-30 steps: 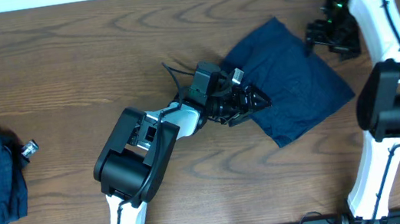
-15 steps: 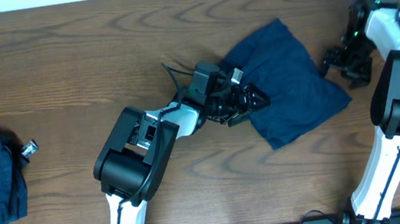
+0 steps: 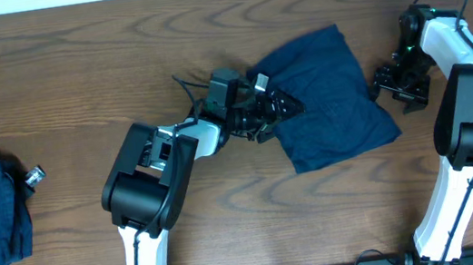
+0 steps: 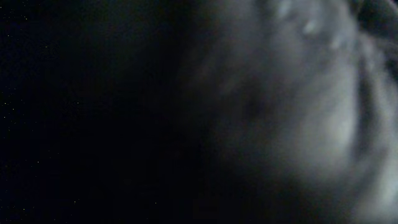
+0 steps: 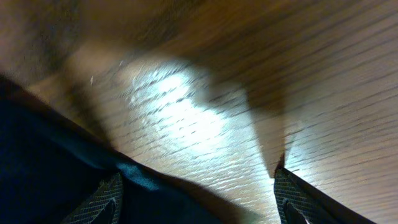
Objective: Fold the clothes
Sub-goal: 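Grasp the folded shorts' left edge with the left gripper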
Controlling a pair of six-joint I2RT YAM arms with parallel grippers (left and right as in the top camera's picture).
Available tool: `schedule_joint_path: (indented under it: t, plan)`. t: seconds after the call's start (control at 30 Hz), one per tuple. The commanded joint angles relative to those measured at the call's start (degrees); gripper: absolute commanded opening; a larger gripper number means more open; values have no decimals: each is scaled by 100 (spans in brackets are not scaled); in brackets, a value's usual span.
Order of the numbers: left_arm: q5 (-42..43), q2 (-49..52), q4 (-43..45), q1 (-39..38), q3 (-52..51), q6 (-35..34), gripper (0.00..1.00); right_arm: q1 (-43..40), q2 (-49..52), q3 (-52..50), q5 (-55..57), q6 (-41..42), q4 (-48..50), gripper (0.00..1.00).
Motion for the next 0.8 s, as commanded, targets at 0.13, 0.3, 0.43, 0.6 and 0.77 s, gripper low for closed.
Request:
schedule_joint_path:
  t: [0.13,0.3,0.43,0.6,0.77]
  plan:
    - [-1126,625,-326,273,-396,11,89,592,413,-313,-476,59,94,75]
    - [-1261,625,-1235,481,-398,721,89,811,413,-313,-476,98,151,78]
    - [-1770,625,-2052,656,-398,1346,73,815,413,-313,-474,101,219,78]
    - [-1779,625,-2061,625,-396,1344,70,824,413,-313,-501,146,227,77]
    - [-1884,625,-2013,457,-350,1305,73,841,413,-313,-590,144,229,77]
